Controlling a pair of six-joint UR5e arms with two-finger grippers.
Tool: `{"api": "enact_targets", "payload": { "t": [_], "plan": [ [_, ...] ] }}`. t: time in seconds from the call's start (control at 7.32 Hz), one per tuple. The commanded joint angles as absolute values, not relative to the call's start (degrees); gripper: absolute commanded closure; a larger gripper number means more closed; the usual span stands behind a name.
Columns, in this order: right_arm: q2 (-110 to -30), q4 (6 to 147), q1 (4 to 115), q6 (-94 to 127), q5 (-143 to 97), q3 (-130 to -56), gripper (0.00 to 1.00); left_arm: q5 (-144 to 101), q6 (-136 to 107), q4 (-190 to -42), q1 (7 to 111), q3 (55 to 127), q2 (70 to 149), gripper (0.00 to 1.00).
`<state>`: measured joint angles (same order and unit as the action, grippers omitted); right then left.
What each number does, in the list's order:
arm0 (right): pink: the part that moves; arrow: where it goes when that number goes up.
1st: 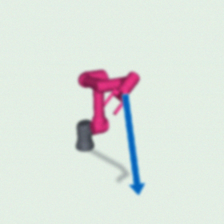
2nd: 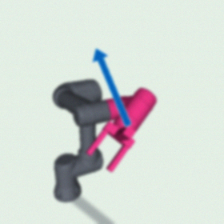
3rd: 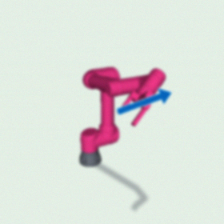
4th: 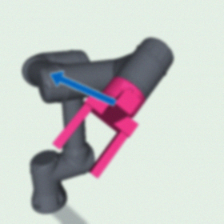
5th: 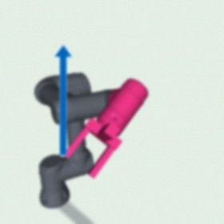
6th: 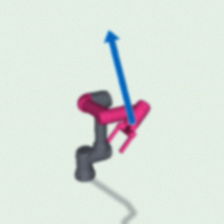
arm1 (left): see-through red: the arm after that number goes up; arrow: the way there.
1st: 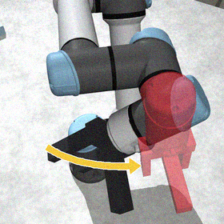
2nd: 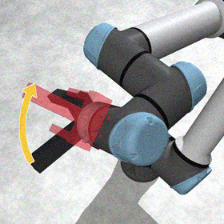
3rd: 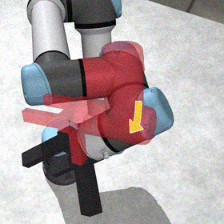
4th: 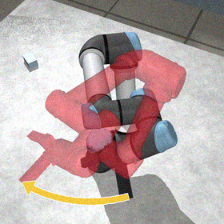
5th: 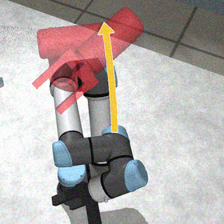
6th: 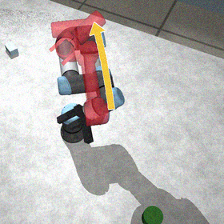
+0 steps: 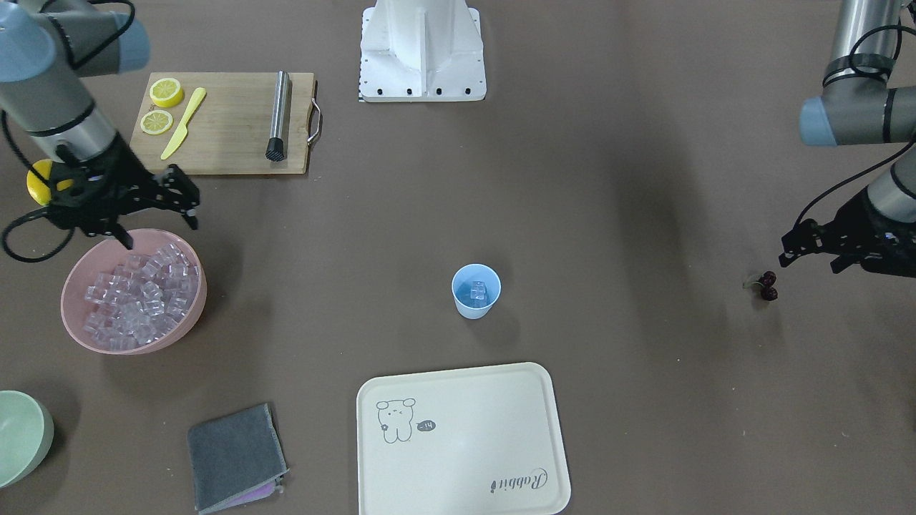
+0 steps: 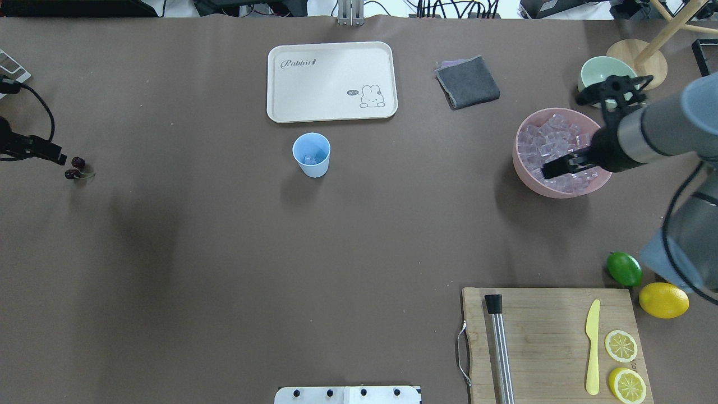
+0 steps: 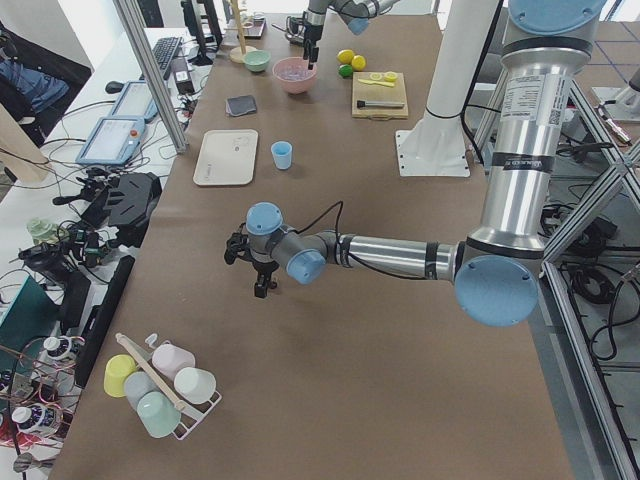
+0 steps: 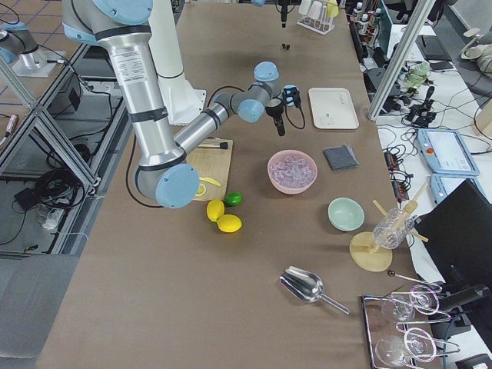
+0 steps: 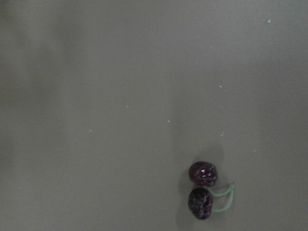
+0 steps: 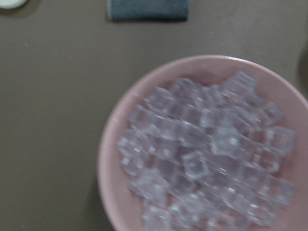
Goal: Put ice and cherries in cup
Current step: 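Withdraw the right arm past the bowl while the left gripper reaches toward the cherries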
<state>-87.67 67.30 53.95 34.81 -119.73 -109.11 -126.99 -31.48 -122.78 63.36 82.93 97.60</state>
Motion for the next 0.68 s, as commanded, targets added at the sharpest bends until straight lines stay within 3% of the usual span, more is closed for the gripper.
{"api": "enact_targets", "payload": {
  "t": [0.0, 0.41, 0.55],
  "plan": [
    [-100.1, 58.4, 67.5, 19.1, -131.7, -104.8, 0.01, -125.2, -31.6, -123.5, 60.4, 79.7, 100.5, 0.1],
    [-105.4, 57.3, 79.4, 6.7, -138.9, -100.5, 0.01, -125.2, -31.3, -126.6, 60.3, 75.3, 101.3, 0.21],
    [-106.4, 57.7, 83.3, 3.6, -140.7, -99.0, 0.01, -125.2, -31.5, -126.5, 59.6, 75.3, 101.3, 0.49]
  ]
}}
